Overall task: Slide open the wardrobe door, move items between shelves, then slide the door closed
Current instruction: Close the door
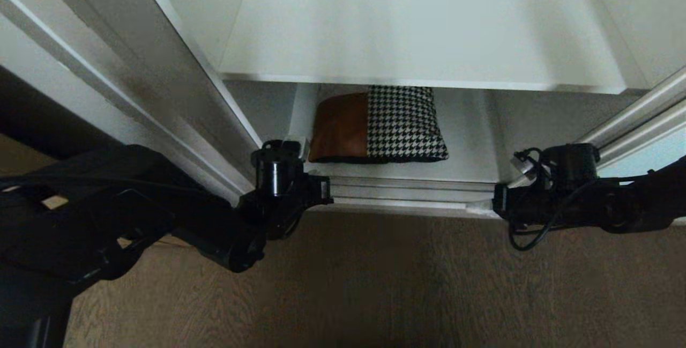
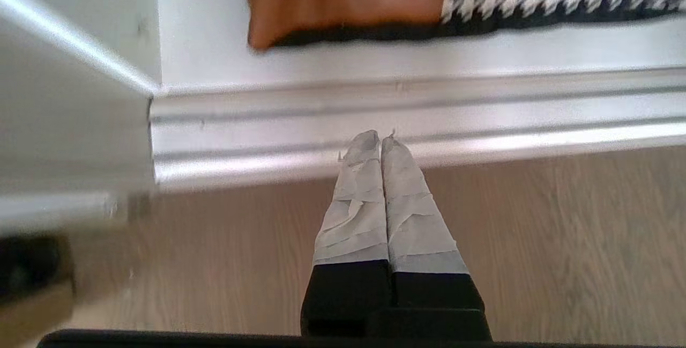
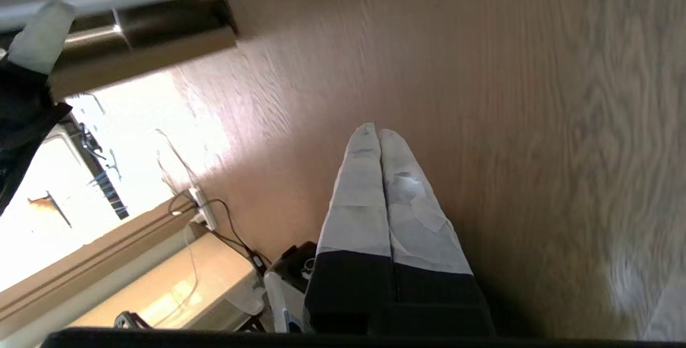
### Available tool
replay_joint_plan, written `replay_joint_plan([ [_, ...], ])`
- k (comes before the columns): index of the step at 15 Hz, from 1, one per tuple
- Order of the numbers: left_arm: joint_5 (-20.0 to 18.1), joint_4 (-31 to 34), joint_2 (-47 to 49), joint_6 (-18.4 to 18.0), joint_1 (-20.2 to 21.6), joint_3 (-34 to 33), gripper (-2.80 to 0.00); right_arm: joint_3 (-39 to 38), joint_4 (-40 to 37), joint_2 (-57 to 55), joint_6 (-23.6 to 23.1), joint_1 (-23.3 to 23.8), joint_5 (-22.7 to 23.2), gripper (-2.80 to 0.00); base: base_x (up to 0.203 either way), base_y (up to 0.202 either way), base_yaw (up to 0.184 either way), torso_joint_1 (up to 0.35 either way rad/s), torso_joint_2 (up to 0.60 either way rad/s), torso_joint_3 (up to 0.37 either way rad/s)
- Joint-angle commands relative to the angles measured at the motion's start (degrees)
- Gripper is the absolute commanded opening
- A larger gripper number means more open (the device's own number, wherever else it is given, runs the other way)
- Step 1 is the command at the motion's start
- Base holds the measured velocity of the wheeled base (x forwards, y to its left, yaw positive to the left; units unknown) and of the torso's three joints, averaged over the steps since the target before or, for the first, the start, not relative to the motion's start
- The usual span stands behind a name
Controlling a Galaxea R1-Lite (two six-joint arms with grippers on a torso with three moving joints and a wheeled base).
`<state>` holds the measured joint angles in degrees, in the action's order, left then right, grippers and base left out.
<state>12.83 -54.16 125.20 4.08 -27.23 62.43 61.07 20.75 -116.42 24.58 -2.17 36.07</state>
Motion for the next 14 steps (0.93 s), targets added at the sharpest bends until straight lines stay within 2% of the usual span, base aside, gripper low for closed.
replay_joint_plan([
  [1, 0.1, -0.4, 0.0, 0.1, 0.0, 0.0, -2.8, -0.3, 0.2, 0.4, 0.1, 0.1, 0.2, -2.8, -0.197, 0.0, -0.001, 0.002, 0.0, 0.007],
  [3, 0.2, -0.5, -0.5, 0.2, 0.0, 0.1, -2.8, -1.1, 0.2, 1.2, 0.1, 0.4, 0.1, -2.8, -0.161, 0.0, -0.006, 0.0, 0.0, 0.007],
  [6, 0.5, -1.1, -3.4, -0.1, 0.0, -1.1, -2.8, -2.5, 0.2, 4.3, -0.4, 1.0, 0.1, -2.8, 0.0, 0.0, 0.0, 0.0, 0.0, 0.0],
  [7, 1.0, -0.6, -5.1, -0.2, 0.1, -1.4, -2.8, -3.6, 0.1, 5.5, -2.2, 1.3, 0.1, -2.8, 0.0, 0.0, 0.0, 0.0, 0.0, 0.0],
  [9, 3.9, 0.8, -8.8, -0.6, 0.3, -1.5, -2.8, -5.8, 0.1, 8.2, -5.2, 1.4, 0.0, -2.8, 0.0, 0.0, 0.0, 0.0, 0.0, 0.0],
  [11, 7.5, 2.7, -11.9, -1.5, 0.6, -2.3, -2.8, -7.9, 0.1, 10.8, -5.9, 1.4, -0.1, -2.8, 0.0, 0.0, 0.0, 0.0, 0.0, 0.0],
  [14, 9.0, 6.6, -19.6, -2.4, 0.7, -6.4, -2.8, -12.3, -0.4, 17.2, -7.3, 1.6, -0.5, -2.8, 0.0, 0.0, 0.0, 0.0, 0.0, 0.0],
])
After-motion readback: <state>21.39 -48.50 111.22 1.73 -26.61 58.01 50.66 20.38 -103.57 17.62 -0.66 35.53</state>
